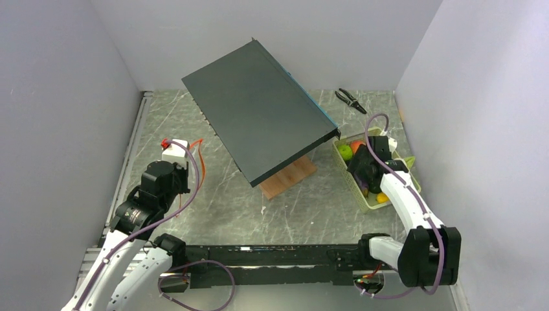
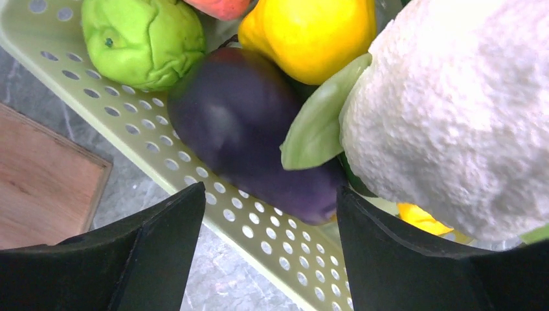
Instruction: Place the food in the zip-top bag and seal the zipper
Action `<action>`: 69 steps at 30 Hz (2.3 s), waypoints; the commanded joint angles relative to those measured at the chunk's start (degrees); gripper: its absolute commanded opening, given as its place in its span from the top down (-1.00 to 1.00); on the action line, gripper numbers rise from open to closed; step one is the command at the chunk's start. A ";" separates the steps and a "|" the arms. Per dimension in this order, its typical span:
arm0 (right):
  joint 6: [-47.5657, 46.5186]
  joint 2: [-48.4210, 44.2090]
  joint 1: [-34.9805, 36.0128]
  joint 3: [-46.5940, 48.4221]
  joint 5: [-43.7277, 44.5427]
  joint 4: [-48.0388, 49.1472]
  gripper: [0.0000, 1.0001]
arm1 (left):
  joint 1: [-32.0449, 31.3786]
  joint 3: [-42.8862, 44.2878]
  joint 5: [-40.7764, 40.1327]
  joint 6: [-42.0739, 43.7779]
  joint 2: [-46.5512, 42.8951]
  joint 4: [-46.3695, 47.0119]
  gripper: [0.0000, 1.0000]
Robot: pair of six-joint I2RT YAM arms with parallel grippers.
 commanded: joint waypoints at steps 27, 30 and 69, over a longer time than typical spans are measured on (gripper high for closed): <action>-0.74 14.04 -3.20 -1.02 -6.62 12.13 -0.75 | 0.17 -0.40 0.37 -0.15 -0.60 2.47 1.00; -0.76 13.76 -3.19 -1.71 -7.19 13.00 -0.73 | 0.17 -0.40 0.36 -0.10 -0.54 2.44 1.00; -4.49 -5.61 -3.13 6.03 -6.05 10.73 1.00 | 0.17 -0.48 -0.56 -0.25 -0.60 2.51 1.00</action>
